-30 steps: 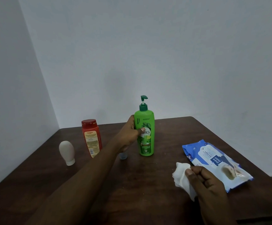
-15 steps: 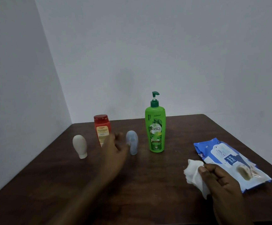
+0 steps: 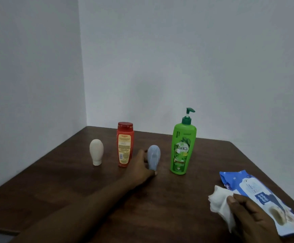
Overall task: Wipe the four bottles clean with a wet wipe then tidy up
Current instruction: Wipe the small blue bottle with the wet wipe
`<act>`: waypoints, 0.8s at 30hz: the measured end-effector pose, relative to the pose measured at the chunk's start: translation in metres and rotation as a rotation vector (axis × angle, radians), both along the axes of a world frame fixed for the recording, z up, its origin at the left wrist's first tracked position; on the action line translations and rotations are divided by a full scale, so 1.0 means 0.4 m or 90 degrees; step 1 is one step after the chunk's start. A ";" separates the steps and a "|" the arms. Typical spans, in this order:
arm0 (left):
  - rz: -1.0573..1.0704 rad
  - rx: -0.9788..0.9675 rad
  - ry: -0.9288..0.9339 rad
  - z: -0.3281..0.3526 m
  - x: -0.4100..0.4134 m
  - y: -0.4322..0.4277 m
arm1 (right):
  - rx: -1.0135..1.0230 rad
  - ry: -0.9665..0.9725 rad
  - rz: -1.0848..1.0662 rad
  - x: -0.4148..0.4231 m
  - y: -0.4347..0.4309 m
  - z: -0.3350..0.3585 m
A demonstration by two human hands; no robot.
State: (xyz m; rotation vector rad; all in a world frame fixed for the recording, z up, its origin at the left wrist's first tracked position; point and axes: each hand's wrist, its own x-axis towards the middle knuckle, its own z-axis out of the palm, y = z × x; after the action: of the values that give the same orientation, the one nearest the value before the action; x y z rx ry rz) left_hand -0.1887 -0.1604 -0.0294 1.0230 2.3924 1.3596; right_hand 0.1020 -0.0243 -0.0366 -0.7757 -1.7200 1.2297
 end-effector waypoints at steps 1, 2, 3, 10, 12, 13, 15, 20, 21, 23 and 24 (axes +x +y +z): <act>-0.001 0.001 0.002 -0.001 -0.004 0.001 | 0.042 -0.017 0.018 -0.003 -0.015 0.024; 0.001 0.003 -0.004 -0.002 -0.009 0.000 | 0.096 -0.033 0.043 -0.012 -0.031 0.048; 0.002 0.005 -0.018 0.001 -0.012 -0.004 | 0.155 -0.051 0.076 -0.028 -0.045 0.075; -0.111 0.063 -0.190 0.047 -0.018 -0.058 | 0.440 0.117 0.175 -0.273 -0.093 0.247; -0.133 0.131 -0.224 0.060 -0.014 -0.060 | 0.555 0.185 0.105 -0.333 -0.085 0.270; -0.143 0.166 -0.240 0.065 -0.014 -0.058 | 0.605 0.213 0.055 -0.356 -0.077 0.271; -0.162 0.218 -0.261 0.073 -0.019 -0.057 | 0.697 0.241 -0.029 -0.389 -0.050 0.253; -0.151 0.334 -0.288 0.088 -0.018 -0.060 | 0.709 0.201 0.009 -0.408 0.023 0.153; -0.145 0.356 -0.294 0.091 -0.016 -0.060 | 0.705 0.187 0.013 -0.407 0.027 0.145; -0.136 0.390 -0.302 0.095 -0.012 -0.058 | 0.706 0.180 0.007 -0.402 0.030 0.139; -0.128 0.404 -0.301 0.096 -0.010 -0.058 | 0.706 0.185 0.002 -0.400 0.032 0.141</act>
State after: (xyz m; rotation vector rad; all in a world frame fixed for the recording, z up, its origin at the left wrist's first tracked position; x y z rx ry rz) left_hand -0.1926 -0.1835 0.0088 0.8944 1.5068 2.0550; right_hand -0.0580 -0.0116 0.0197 0.0757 -1.7925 0.2208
